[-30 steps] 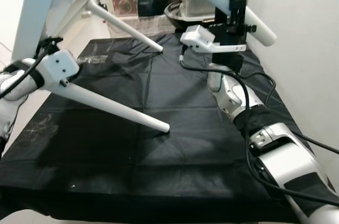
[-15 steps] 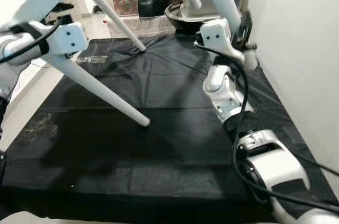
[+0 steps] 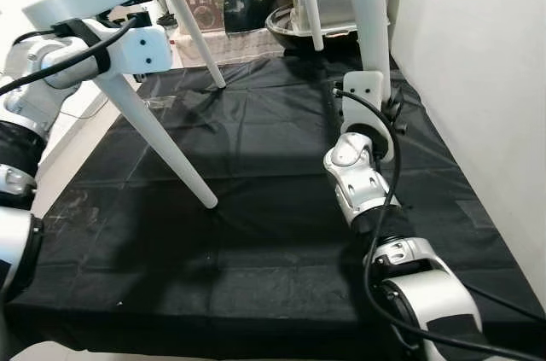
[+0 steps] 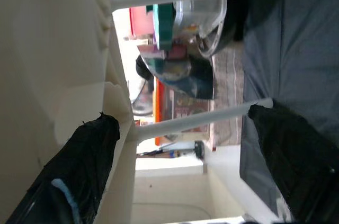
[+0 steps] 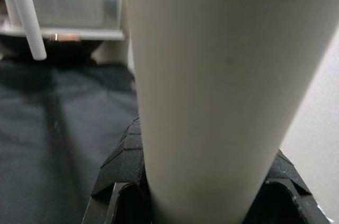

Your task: Building children table

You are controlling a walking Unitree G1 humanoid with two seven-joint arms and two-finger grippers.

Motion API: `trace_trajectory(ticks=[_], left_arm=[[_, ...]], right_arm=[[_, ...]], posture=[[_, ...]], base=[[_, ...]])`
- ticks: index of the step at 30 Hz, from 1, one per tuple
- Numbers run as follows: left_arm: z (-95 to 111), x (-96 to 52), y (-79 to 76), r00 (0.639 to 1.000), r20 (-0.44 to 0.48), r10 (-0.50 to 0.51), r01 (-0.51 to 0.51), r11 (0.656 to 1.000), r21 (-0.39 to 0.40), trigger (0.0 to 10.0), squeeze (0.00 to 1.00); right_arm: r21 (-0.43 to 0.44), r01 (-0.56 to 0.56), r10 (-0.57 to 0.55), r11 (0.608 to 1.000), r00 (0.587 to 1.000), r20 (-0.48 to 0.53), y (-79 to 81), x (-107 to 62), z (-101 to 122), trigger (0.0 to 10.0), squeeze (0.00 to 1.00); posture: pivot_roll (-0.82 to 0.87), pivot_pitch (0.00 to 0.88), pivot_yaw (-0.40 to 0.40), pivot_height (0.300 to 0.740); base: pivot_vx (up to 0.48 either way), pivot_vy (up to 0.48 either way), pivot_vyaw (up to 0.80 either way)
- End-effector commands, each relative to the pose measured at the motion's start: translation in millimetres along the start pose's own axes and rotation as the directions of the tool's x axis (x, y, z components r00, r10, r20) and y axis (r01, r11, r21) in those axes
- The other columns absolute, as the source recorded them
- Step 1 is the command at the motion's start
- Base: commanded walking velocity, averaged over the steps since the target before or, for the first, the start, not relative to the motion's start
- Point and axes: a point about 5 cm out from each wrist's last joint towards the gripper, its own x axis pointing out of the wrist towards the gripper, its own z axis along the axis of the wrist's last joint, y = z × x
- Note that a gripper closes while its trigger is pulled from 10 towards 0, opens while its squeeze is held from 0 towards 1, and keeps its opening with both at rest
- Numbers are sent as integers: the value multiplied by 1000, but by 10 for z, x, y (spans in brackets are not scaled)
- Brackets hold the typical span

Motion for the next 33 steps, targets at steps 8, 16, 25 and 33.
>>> trace_trajectory(ticks=[8, 16, 25, 33], left_arm=[[-314, -171, -469, 993, -65, -95, 88, 991, -99, 10000, 0], [-272, -362, -1288, 879, 17, -476, 476, 874, -97, 10000, 0], [-109, -510, -1635, 832, 110, -544, 554, 828, -88, 10000, 0], [70, -541, -1667, 888, 159, -431, 455, 873, -173, 10000, 0]], right_arm=[[-110, 0, -56, 994, 861, -506, -184, -152, -1042, 0, 0], [-77, -17, -29, 997, 833, -553, -145, -203, -1065, 0, 0], [12, -96, 87, 995, 841, -534, -51, -218, -963, 10000, 0], [40, -129, 131, 991, 842, -524, -35, -257, -959, 10000, 1000]], posture=[[136, 45, 91, 740], [136, 44, 87, 740], [129, 48, 81, 740], [126, 48, 78, 740]], base=[[0, 0, 0], [0, 0, 0], [0, 0, 0], [0, 0, 0]])
